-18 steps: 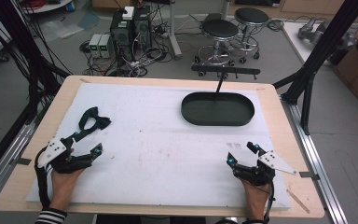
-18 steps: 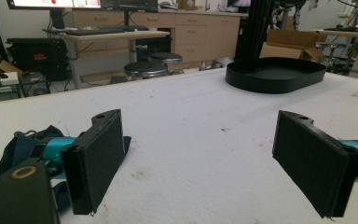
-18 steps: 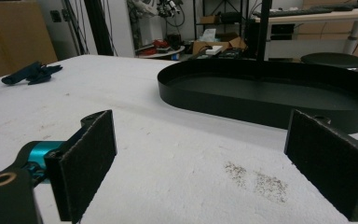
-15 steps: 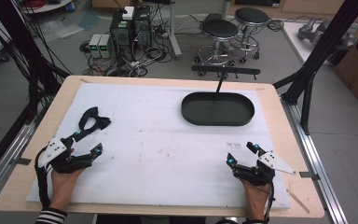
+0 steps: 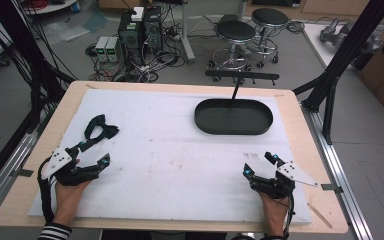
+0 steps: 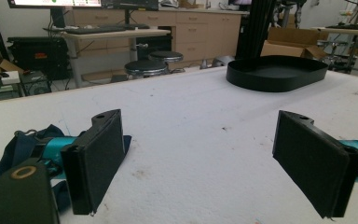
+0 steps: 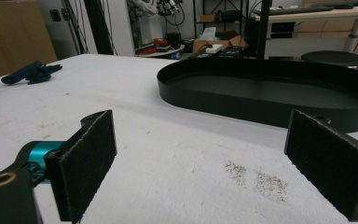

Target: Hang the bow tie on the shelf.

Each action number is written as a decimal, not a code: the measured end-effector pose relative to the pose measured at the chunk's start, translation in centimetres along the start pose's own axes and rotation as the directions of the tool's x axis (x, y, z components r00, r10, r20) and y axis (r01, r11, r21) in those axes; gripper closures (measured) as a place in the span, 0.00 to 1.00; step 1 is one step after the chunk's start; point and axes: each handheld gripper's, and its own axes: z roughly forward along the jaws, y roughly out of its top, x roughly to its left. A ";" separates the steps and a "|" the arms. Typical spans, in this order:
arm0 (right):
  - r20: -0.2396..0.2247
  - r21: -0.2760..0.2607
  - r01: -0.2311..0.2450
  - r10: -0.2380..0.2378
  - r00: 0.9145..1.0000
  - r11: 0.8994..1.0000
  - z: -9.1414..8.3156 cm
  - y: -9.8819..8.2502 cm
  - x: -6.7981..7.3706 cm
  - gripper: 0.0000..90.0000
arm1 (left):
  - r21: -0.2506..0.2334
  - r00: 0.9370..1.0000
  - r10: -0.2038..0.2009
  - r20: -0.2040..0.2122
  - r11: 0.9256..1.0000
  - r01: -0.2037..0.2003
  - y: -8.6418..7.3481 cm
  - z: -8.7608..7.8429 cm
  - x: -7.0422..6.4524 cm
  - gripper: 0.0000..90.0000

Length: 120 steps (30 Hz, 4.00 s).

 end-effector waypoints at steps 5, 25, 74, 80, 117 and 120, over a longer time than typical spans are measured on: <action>0.003 0.001 -0.001 0.001 1.000 1.000 0.0 0.0 0.0 0.09 | -0.002 1.000 -0.004 0.000 1.000 0.004 0.0 0.0 0.0 0.19; 0.002 0.020 -0.003 0.003 1.000 1.000 0.2 0.1 0.0 0.09 | 0.065 0.998 -0.014 -0.060 0.998 0.018 3.9 1.1 1.6 0.18; -0.001 0.020 -0.031 0.031 1.000 0.999 0.2 0.1 -0.3 0.09 | 0.677 0.967 -0.125 -0.222 0.694 0.245 7.1 11.8 7.1 0.23; -0.002 0.010 -0.023 0.024 1.000 1.000 0.1 0.1 -0.3 0.09 | 0.707 0.968 -0.102 -0.230 0.665 0.239 6.6 12.7 7.0 0.31; 0.000 0.007 -0.023 0.023 1.000 1.000 0.1 0.0 -0.3 0.09 | 0.742 0.956 -0.081 -0.281 0.614 0.270 4.7 13.1 8.3 0.95; 0.000 0.007 -0.023 0.023 1.000 1.000 0.1 0.0 -0.3 0.09 | 0.733 0.964 -0.071 -0.255 0.636 0.240 4.8 13.1 8.0 0.95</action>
